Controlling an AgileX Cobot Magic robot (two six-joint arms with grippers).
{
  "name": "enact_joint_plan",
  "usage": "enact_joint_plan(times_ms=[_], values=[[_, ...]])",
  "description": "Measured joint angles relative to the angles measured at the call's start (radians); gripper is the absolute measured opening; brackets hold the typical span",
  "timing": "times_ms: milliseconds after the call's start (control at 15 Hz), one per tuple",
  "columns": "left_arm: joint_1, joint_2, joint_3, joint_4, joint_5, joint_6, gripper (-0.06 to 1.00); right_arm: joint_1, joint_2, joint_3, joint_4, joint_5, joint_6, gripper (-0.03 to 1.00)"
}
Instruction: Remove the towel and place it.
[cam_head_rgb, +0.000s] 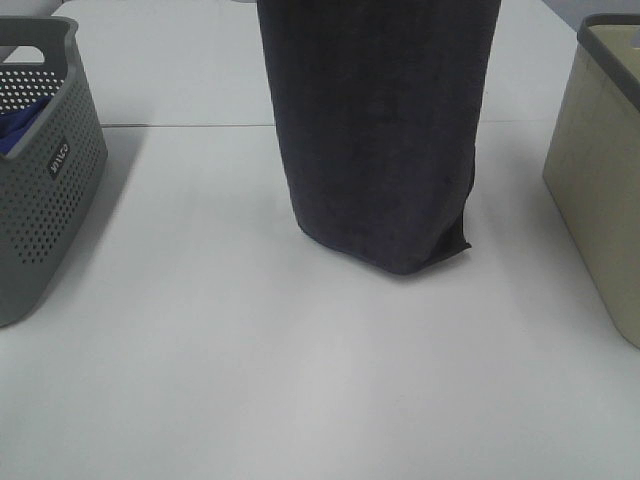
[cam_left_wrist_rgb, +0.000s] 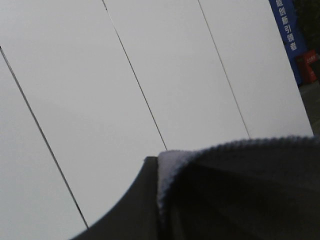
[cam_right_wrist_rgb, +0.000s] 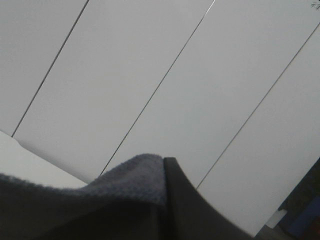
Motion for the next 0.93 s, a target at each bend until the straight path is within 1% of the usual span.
enact_joint_plan(times_ms=[67,133,200,267,400,533,667,733,800,867,933], values=[[0.035,0.011,-0.003,0.000,-0.036,-0.028,0.00,-0.027,0.026,-0.008,-0.029,-0.036,0.047,0.02],[0.063,0.025,-0.004,0.000,-0.060,-0.038,0.00,-0.065,0.050,-0.022,-0.038,-0.083,0.103,0.02],[0.101,0.058,-0.013,-0.001,-0.076,-0.042,0.00,-0.124,0.086,-0.046,-0.042,-0.148,0.179,0.02],[0.129,0.090,-0.030,-0.001,-0.084,-0.042,0.00,-0.159,0.117,-0.067,-0.041,-0.191,0.224,0.02],[0.177,0.173,-0.105,-0.013,-0.129,-0.044,0.00,-0.205,0.186,-0.106,-0.038,-0.263,0.270,0.02],[0.193,0.254,-0.196,-0.015,-0.154,-0.044,0.00,-0.236,0.249,-0.151,-0.036,-0.293,0.281,0.02],[0.195,0.388,-0.359,-0.015,-0.168,-0.044,0.00,-0.280,0.334,-0.222,-0.028,-0.328,0.292,0.02],[0.195,0.463,-0.481,-0.014,-0.168,-0.043,0.00,-0.307,0.374,-0.275,-0.025,-0.357,0.319,0.02],[0.196,0.550,-0.621,-0.014,-0.169,-0.033,0.00,-0.328,0.423,-0.352,-0.023,-0.375,0.351,0.02],[0.209,0.716,-0.894,-0.013,-0.182,-0.012,0.00,-0.351,0.506,-0.496,-0.010,-0.394,0.385,0.02],[0.213,0.748,-0.952,-0.015,-0.184,-0.012,0.00,-0.355,0.521,-0.520,-0.003,-0.398,0.386,0.02]])
